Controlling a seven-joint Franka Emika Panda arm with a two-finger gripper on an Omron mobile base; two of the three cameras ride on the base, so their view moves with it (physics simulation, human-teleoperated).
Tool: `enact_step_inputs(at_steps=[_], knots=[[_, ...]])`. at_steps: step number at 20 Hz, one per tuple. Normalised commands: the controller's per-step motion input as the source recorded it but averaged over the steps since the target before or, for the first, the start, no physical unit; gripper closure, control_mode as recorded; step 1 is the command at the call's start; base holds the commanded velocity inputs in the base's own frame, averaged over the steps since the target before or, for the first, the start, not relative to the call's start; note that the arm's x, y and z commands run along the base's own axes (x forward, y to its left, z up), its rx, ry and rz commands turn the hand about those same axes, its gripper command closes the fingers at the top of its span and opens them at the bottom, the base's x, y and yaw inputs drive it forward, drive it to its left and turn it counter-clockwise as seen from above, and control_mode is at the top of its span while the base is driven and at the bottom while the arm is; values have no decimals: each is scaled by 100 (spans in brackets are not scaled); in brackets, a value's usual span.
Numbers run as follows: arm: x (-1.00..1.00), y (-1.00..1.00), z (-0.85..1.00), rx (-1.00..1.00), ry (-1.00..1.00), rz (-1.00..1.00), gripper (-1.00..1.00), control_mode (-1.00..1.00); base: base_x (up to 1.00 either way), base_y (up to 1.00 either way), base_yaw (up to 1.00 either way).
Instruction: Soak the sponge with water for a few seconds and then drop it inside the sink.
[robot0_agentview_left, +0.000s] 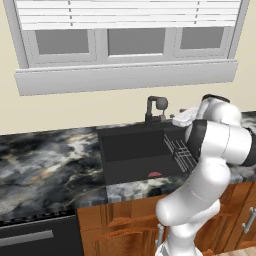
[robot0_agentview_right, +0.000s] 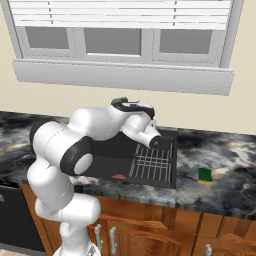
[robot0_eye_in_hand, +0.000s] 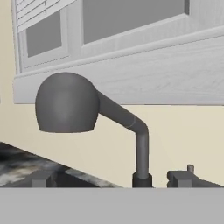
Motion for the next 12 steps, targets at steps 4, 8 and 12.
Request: enact_step_inputs(at_steps=[4, 8, 12], knots=[[23, 0, -5, 0, 0, 0, -100, -100, 0, 0, 0], [26, 0, -13, 0, 0, -1, -100, -100, 0, 0, 0], [30, 0, -16, 0, 0, -2, -100, -100, 0, 0, 0]])
